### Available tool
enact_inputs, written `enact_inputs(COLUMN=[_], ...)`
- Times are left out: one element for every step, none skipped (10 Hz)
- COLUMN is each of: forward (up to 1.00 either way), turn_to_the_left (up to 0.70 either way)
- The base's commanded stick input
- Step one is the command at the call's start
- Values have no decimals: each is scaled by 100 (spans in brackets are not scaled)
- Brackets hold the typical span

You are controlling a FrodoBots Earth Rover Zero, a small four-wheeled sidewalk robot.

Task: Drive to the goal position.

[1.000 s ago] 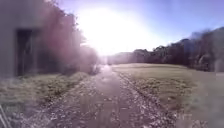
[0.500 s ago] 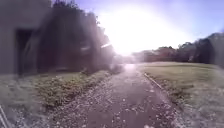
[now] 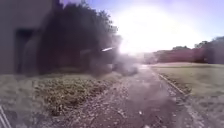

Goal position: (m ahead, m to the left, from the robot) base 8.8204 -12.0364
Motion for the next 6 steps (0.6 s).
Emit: enact_inputs(forward=[70,70,70,70,70,70], turn_to_the_left=[0,-27,-27,-27,-27,-27])
